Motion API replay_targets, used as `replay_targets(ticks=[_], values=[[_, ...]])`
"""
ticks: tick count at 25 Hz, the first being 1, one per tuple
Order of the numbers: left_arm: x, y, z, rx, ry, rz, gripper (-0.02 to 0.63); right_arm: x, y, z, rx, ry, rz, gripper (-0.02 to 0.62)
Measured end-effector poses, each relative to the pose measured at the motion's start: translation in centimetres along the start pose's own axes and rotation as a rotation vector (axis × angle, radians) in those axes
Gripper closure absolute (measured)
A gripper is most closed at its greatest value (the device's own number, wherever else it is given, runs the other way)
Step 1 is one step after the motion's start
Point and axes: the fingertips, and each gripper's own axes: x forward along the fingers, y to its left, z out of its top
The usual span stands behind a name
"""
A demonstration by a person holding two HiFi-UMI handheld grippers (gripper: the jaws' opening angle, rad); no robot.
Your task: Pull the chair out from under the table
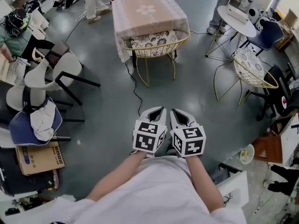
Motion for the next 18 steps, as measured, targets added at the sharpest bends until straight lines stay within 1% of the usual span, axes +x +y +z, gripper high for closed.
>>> replay_targets(ticks=[7,13,18], values=[[5.5,-0.7,3.1,-0.024,0.017,0.049,0.601,2.1,-5.9,2.8,0.008,0.011,0.049,0.592],[9.8,-2.2,5.3,-0.027,0.042,0.075,0.601,3.3,-10.8,4.6,0.011,0.022,0.095,0.592],[12.7,-2.9,7.2,-0.067,0.048,0.104,0.601,4.0,-13.9,5.9,-0.003,0.035,0.143,0.592]])
